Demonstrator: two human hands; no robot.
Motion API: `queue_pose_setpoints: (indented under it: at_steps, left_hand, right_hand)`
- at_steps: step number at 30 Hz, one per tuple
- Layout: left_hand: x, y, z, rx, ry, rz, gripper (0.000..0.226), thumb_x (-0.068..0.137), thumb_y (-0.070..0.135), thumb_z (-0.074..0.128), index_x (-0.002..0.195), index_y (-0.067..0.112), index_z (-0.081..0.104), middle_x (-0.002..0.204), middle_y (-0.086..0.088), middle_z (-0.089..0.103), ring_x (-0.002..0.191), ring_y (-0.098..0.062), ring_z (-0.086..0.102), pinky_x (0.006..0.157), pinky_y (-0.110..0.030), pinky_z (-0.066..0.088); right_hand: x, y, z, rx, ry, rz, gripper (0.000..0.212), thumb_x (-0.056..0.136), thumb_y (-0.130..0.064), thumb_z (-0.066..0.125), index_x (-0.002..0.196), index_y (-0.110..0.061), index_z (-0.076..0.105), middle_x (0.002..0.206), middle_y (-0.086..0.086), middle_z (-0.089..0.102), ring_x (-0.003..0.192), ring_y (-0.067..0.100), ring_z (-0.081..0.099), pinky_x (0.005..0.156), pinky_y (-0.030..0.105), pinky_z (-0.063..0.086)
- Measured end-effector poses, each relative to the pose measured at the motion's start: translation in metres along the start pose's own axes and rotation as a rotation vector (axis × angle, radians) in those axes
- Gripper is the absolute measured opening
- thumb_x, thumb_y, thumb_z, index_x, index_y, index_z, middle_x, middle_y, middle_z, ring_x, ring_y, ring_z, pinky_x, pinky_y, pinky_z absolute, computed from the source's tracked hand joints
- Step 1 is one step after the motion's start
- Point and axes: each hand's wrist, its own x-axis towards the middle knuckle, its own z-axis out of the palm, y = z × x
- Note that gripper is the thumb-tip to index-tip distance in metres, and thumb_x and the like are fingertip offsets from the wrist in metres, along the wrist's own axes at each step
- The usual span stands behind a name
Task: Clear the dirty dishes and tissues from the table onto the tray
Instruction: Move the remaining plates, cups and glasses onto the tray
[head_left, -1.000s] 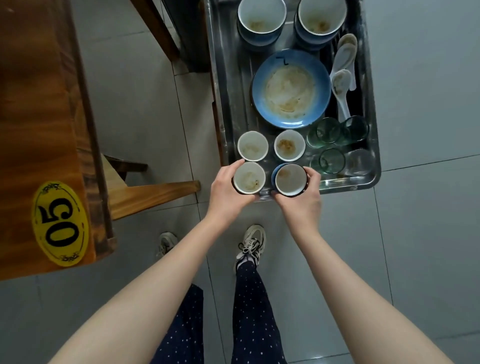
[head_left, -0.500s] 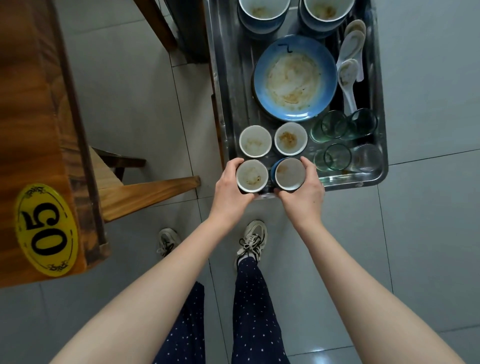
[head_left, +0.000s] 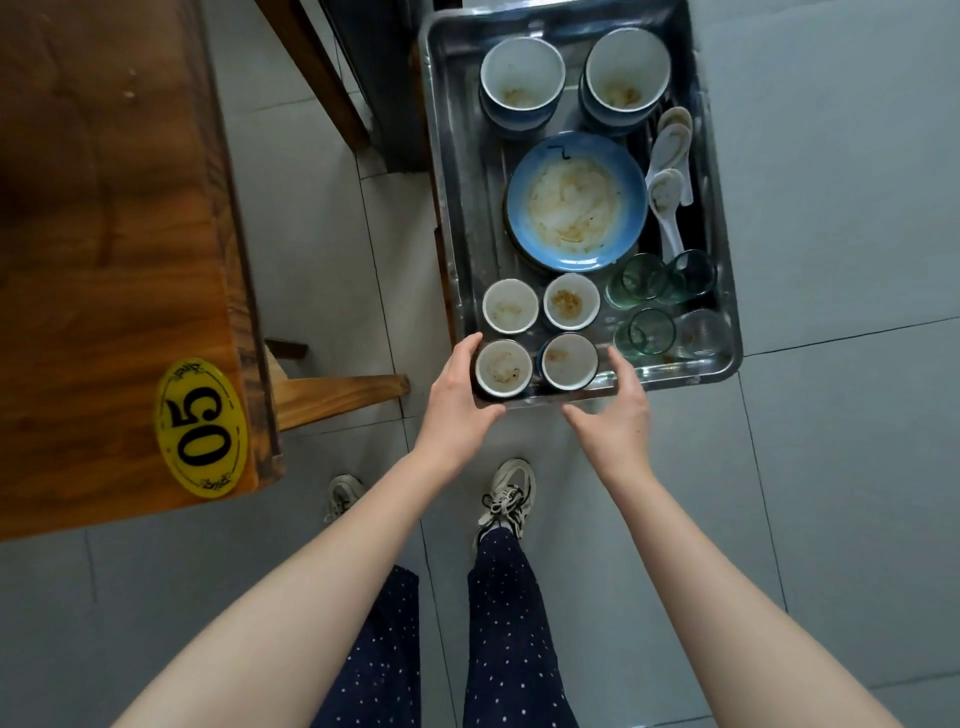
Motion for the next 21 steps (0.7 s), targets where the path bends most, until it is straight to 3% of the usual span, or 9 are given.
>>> queue_pose_setpoints:
  at_steps: [7,11,14,18,21]
  left_hand:
    - [-0.047,0.045,-0.038,0.051,-0.031,0.018,0.08,0.08,0.003,0.071,0.145,0.022,0.029,0.144,0.0,0.044,0.131,-0.014,0.04,0.104,-0.018,0.026]
    - [-0.075,0.086,-0.076,0.038,-0.04,0.037,0.078,0.08,0.005,0.071,0.143,0.026,0.032,0.131,0.0,0.054,0.115,-0.009,0.05,0.093,-0.015,0.033]
    - [-0.09,0.12,-0.117,0.047,0.008,0.095,0.069,0.08,0.007,0.073,0.137,0.025,0.04,0.116,0.008,0.057,0.104,-0.008,0.055,0.079,-0.004,0.036]
    - [-0.111,0.157,-0.172,0.079,0.11,0.147,0.06,0.082,0.011,0.072,0.135,0.022,0.044,0.12,0.004,0.056,0.105,-0.008,0.053,0.09,-0.018,0.042]
    - [-0.126,0.171,-0.207,0.043,0.191,0.157,0.057,0.084,0.012,0.071,0.134,0.023,0.046,0.121,0.003,0.056,0.106,-0.01,0.054,0.087,-0.02,0.045]
  right_hand:
    - [-0.05,-0.022,-0.052,0.134,0.04,0.087,0.063,0.078,-0.003,0.07,0.136,-0.02,0.048,0.133,-0.002,0.055,0.122,0.015,0.05,0.105,0.033,0.039]
    - [-0.082,-0.051,-0.082,0.214,0.003,0.064,0.051,0.083,-0.002,0.064,0.13,-0.018,0.054,0.124,-0.003,0.06,0.115,0.014,0.055,0.095,0.023,0.04]
    - [-0.099,-0.077,-0.106,0.219,-0.016,-0.006,0.05,0.084,-0.003,0.063,0.131,-0.019,0.053,0.118,-0.004,0.06,0.108,0.014,0.056,0.091,0.025,0.043]
    - [-0.116,-0.118,-0.136,0.175,-0.03,-0.09,0.049,0.083,-0.002,0.063,0.13,-0.017,0.055,0.103,-0.003,0.061,0.087,0.011,0.059,0.08,0.025,0.046]
    - [-0.127,-0.15,-0.156,0.176,-0.013,-0.14,0.047,0.083,-0.002,0.063,0.128,-0.017,0.056,0.096,-0.004,0.064,0.085,0.01,0.062,0.081,0.028,0.049]
